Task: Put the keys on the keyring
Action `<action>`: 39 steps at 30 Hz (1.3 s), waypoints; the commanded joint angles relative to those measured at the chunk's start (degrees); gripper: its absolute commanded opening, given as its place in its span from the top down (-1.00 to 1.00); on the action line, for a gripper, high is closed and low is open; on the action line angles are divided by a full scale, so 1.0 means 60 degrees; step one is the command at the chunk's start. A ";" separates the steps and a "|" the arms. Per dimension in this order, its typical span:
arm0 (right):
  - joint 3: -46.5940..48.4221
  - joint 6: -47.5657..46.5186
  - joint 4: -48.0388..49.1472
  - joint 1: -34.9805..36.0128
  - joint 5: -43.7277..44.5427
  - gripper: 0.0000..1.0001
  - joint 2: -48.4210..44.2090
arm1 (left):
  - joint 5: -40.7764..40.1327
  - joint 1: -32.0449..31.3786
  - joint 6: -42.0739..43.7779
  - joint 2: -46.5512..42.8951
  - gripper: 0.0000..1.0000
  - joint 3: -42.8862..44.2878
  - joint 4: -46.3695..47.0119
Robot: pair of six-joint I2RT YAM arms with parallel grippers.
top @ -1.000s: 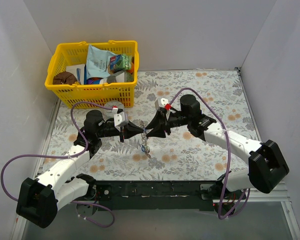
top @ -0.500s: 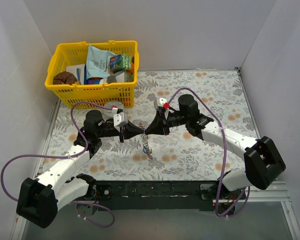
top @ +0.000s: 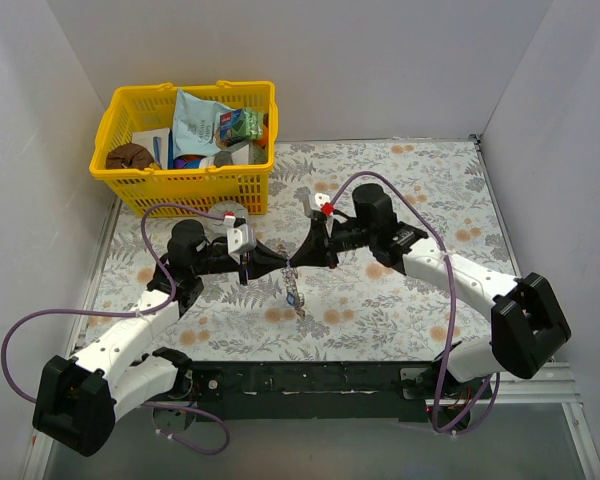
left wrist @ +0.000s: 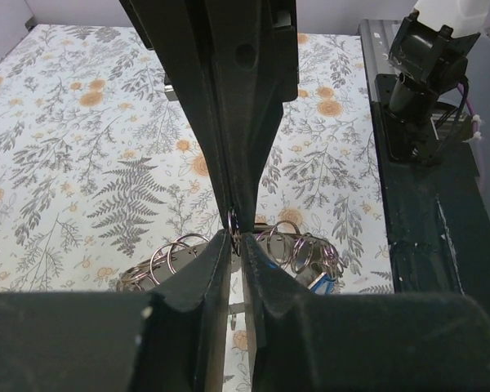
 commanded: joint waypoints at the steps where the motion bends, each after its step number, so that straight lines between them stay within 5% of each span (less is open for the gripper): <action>1: 0.1110 -0.1380 -0.1962 0.0044 0.0651 0.97 -0.0026 | 0.0017 -0.0030 0.0748 -0.0055 0.67 0.0359 -0.0623; 10: 0.3088 -0.3040 -0.6079 0.0044 0.1926 0.97 0.0414 | 0.0396 -0.0045 0.1116 0.0589 0.03 0.0769 -0.1035; 22: 0.4100 -0.4577 -0.8764 0.0147 0.1753 0.97 0.1087 | 0.0485 -0.0118 0.1526 0.1629 0.04 0.1985 -0.1826; 39: 0.3778 -0.4696 -0.8502 0.0147 0.1444 0.97 0.0809 | 0.1321 -0.0807 0.2448 0.3197 0.39 0.3099 -0.3012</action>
